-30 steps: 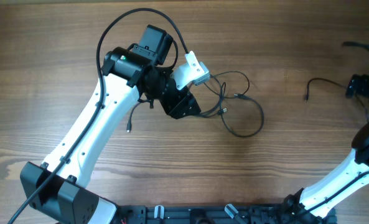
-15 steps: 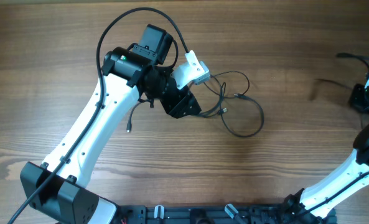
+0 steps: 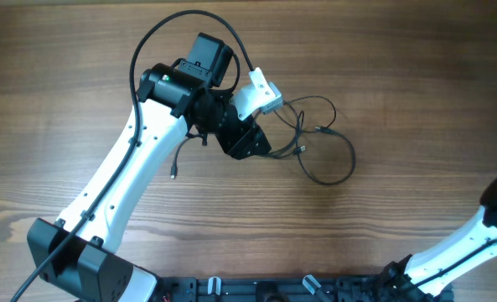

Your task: Untangle cables

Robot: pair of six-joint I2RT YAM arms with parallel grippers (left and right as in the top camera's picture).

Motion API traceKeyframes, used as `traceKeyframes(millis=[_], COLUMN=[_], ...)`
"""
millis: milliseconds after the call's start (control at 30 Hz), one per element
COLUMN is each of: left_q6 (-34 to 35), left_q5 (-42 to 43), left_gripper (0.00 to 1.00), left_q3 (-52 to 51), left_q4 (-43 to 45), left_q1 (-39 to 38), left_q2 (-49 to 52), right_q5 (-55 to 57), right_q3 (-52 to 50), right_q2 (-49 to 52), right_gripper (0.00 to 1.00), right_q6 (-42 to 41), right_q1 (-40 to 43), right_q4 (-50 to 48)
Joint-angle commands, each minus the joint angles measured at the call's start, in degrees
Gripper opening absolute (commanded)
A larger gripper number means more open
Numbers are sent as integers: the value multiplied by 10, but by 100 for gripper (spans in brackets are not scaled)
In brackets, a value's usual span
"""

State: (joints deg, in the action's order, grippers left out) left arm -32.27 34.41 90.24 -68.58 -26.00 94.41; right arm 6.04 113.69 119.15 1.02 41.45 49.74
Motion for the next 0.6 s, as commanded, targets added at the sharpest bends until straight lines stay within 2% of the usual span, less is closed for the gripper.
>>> traceKeyframes(millis=[0, 200, 233, 267, 300, 333, 567], left_q6=[6, 6, 6, 6, 6, 6, 6], left_q5=[7, 7, 7, 7, 7, 7, 7], left_gripper=[59, 59, 59, 59, 59, 60, 60], left_q3=[0, 0, 0, 0, 0, 0, 0], left_q4=[1, 9, 12, 15, 19, 24, 35], left_q1=[-2, -2, -2, -2, -2, -2, -2], left_q2=[-2, -2, -2, -2, -2, -2, -2], right_q5=[16, 8, -14, -31, -57, -87, -159], right_q3=[38, 33, 33, 32, 31, 29, 28], right_q2=[-25, -24, -24, -24, -24, -24, -24], right_gripper=[4, 5, 23, 66, 93, 100, 99], right_q6=[-69, -189, -208, -217, -223, -222, -246], right_q1=[66, 162, 178, 185, 193, 199, 178], right_q4=[-7, -3, 3, 5, 5, 7, 64])
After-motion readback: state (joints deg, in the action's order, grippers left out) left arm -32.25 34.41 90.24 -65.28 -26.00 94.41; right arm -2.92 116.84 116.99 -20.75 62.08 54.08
